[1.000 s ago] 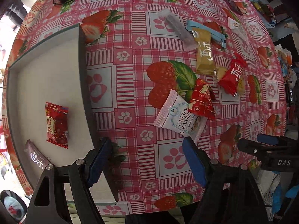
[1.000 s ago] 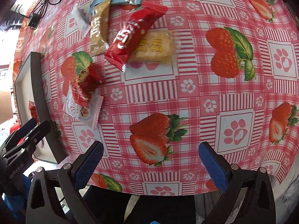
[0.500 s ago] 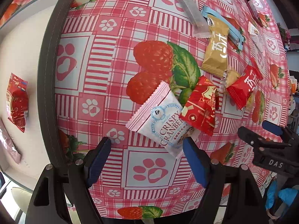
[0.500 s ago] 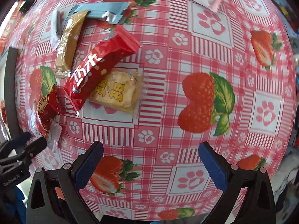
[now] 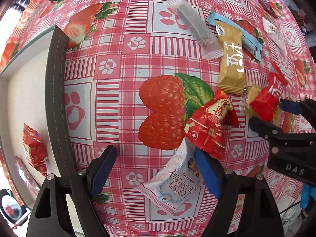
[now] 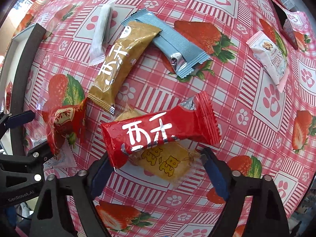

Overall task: Organize snacks
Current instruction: 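Position left gripper over the Crispy Cranberry packet while right aligns over yellow cake packet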

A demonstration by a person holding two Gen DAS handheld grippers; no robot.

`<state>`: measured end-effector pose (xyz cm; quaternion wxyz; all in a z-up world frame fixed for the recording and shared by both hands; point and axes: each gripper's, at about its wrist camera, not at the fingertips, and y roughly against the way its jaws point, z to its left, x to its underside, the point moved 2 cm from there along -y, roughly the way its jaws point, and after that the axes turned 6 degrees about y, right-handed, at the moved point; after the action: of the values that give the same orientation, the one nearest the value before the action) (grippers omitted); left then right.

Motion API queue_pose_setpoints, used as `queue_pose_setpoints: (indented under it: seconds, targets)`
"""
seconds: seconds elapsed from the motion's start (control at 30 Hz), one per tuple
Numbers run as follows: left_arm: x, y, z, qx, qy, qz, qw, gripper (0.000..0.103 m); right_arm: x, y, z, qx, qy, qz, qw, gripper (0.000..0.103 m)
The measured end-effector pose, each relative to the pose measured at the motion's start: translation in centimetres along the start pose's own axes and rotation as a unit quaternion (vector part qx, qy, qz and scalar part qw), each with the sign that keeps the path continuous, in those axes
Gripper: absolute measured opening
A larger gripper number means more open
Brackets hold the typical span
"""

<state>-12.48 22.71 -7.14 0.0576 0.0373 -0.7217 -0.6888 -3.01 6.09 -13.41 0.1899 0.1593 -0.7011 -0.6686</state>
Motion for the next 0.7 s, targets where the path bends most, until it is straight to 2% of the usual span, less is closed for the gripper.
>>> queue_pose_setpoints:
  seconds: [0.03,0.1,0.17,0.37,0.4,0.43,0.47,0.5,0.63,0.7]
  targets:
    - [0.2,0.1,0.2,0.000,-0.009,-0.002,1.0000,0.082,0.1,0.3,-0.3,-0.004,-0.007,-0.004,1.000,0.071]
    - [0.5,0.5,0.7,-0.004,-0.028,-0.004,0.9996,0.082,1.2,1.7,-0.7,-0.019,-0.019,-0.005,1.000,0.049]
    - [1.7,1.3,0.2,-0.011,-0.049,-0.009,0.9987,0.082,2.8,2.2,-0.9,-0.034,-0.038,0.003,0.999,0.044]
    - [4.8,3.4,-0.4,-0.013,-0.117,-0.026,0.9928,0.084,8.8,1.6,-2.3,-0.089,-0.113,0.043,0.989,0.044]
    - [5.3,3.6,-0.2,-0.014,-0.126,-0.027,0.9916,0.084,9.6,1.4,-2.4,-0.099,-0.125,0.052,0.986,0.051]
    - [5.7,3.8,-0.1,-0.015,-0.131,-0.028,0.9908,0.084,10.6,1.3,-2.7,-0.098,-0.135,0.058,0.984,0.064]
    - [6.3,3.7,-0.9,-0.017,-0.134,-0.027,0.9904,0.085,11.4,1.5,-3.0,-0.089,-0.144,0.058,0.984,0.095]
    - [6.5,3.6,-0.9,-0.019,-0.136,-0.025,0.9901,0.085,12.0,1.9,-3.3,-0.079,-0.151,0.050,0.984,0.102]
    - [7.1,1.4,-4.1,-0.027,-0.144,-0.014,0.9891,0.087,12.1,3.4,-4.6,-0.069,-0.160,0.040,0.984,0.102]
    - [6.8,0.4,-5.8,-0.038,-0.148,-0.016,0.9880,0.089,10.7,3.6,-4.4,-0.053,-0.148,0.037,0.987,0.102]
